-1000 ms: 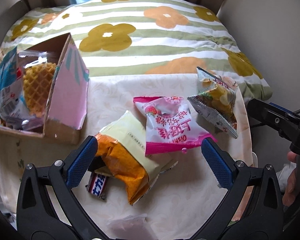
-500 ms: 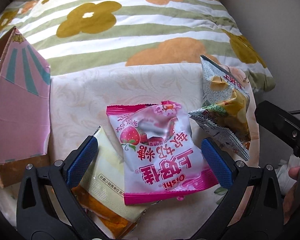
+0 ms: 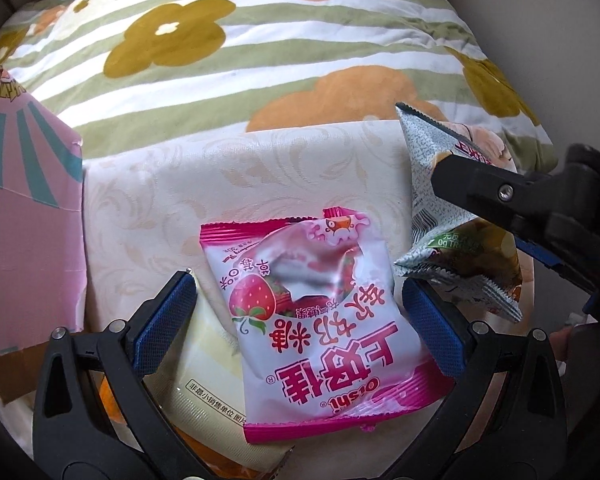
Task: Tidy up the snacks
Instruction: 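Grasp the pink strawberry bag with the left tool while the right tool grasps the grey corn-roll bag, then carry both bags over the box and open both tools to drop them in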
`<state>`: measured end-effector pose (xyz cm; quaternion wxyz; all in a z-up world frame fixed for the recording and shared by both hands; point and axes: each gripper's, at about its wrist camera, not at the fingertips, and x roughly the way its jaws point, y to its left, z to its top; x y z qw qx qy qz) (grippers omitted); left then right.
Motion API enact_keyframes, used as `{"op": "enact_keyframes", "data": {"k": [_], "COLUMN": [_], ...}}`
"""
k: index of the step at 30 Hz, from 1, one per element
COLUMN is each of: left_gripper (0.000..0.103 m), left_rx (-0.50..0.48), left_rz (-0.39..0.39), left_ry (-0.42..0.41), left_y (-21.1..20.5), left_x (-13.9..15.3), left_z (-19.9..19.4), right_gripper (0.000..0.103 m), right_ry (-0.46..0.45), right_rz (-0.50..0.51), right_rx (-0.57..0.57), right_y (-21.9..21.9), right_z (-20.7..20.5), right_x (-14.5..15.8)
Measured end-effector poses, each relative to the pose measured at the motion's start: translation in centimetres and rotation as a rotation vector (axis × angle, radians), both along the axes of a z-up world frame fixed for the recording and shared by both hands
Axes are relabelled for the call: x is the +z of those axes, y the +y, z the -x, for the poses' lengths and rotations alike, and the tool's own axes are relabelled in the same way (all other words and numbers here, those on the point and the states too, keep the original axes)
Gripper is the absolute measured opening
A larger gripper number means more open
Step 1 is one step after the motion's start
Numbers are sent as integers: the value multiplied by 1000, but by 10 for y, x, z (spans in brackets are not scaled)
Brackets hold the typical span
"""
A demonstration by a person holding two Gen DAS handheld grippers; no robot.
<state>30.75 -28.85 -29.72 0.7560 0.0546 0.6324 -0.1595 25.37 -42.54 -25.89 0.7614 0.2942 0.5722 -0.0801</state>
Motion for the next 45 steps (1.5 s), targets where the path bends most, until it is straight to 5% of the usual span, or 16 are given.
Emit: {"op": "enact_keyframes", "data": {"k": [7, 12, 15, 21, 30, 45], "left_gripper": [97, 69, 62, 50, 49, 49], "left_rx": [-24, -53, -76, -61, -39, 71], "left_rz": [-15, -1, -22, 16, 47, 73], "left_ry": [-16, 18, -10, -8, -70, -278], "left_y": [-6, -13, -18, -13, -6, 61], "left_x": [-4, -13, -13, -8, 23, 129], "left_z": [3, 7, 12, 13, 30, 104], "right_gripper": [94, 82, 65, 57, 50, 50], "right_ry": [58, 54, 31, 7, -90, -296], "right_rz": [16, 33, 12, -4, 0, 27], "right_rx": [10, 30, 30, 41, 75, 245], "right_y": [2, 2, -2, -4, 1, 52], "right_z": [-3, 1, 3, 8, 23, 76], "right_x": [-21, -21, -18, -16, 19, 116]}}
